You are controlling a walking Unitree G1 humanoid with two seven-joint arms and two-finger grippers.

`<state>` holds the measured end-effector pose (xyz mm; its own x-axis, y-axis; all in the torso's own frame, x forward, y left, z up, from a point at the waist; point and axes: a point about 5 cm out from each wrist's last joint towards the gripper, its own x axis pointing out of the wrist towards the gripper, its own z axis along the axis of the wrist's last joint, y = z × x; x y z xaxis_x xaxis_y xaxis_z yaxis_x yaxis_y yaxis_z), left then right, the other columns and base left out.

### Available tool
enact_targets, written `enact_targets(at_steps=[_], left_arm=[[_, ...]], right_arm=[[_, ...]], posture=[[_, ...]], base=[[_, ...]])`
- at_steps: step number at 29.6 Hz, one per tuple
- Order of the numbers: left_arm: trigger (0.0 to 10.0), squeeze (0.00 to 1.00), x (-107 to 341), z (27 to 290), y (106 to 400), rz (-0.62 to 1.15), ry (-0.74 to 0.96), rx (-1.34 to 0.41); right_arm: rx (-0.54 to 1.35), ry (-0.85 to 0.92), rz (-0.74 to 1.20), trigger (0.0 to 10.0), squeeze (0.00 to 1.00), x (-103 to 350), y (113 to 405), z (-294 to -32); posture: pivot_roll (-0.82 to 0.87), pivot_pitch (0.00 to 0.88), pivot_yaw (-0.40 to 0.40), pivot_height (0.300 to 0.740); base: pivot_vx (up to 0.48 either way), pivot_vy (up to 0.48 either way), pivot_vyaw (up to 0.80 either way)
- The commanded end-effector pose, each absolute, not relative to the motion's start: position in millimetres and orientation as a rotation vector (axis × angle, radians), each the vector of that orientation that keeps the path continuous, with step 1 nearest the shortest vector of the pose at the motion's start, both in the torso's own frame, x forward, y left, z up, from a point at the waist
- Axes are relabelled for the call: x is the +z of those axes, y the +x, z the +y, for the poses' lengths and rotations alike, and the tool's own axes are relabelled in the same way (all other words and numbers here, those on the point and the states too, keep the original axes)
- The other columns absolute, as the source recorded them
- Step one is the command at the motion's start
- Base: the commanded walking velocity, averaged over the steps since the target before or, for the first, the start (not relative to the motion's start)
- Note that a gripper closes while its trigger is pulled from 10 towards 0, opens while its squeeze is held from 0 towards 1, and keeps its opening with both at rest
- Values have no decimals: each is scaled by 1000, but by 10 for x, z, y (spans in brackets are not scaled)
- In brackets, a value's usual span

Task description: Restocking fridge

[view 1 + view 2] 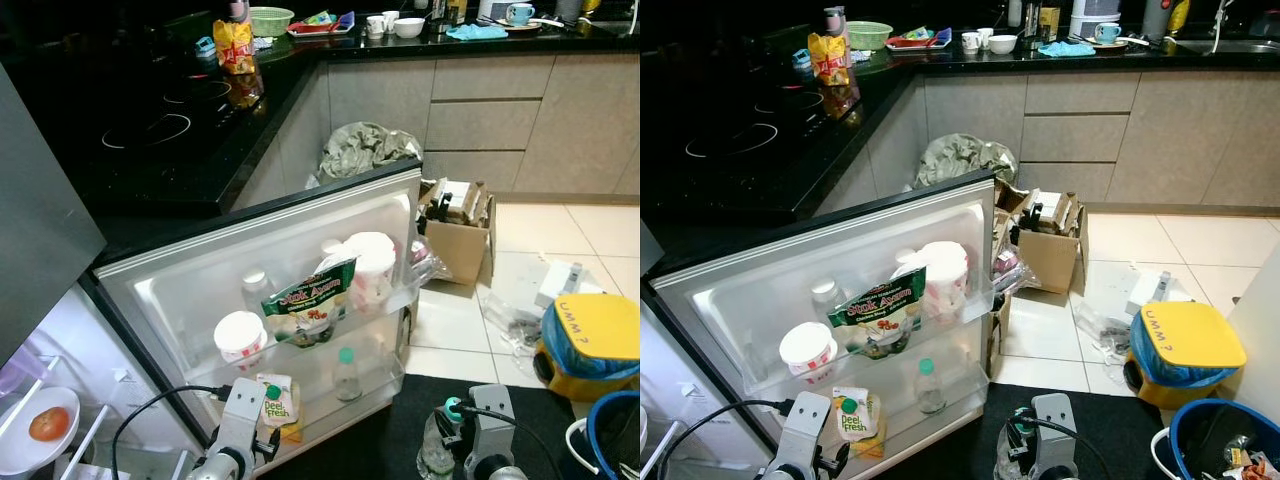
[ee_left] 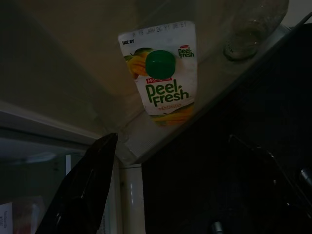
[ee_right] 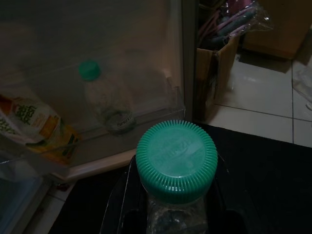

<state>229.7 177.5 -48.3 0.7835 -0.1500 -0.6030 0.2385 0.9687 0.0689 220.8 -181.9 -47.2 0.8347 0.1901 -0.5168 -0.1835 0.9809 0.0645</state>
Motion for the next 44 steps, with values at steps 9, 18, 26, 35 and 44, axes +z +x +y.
enact_targets(at_steps=[9,18,26,35,44], left_arm=[[10000,0,-512,1923,2204,631,117,-100],[10000,0,-526,1970,2140,619,122,-76],[10000,0,-495,1948,2194,609,133,-109],[10000,0,-472,1907,2249,606,143,-145],[10000,0,-473,1879,2254,607,144,-161]], right_arm=[[353,-78,578,10000,0,-450,2299,-1649],[417,-125,575,10000,0,-437,2328,-1559],[388,-120,579,10000,0,-472,2269,-1581],[352,-114,582,10000,0,-507,2196,-1640],[337,-117,577,10000,0,-504,2193,-1664]], posture=[[2,12,-65,740],[24,12,-84,740],[7,9,-44,740],[-17,7,-13,740],[-25,6,-5,740]], base=[[0,0,0],[0,0,89],[0,0,800],[0,0,800],[0,0,800]])
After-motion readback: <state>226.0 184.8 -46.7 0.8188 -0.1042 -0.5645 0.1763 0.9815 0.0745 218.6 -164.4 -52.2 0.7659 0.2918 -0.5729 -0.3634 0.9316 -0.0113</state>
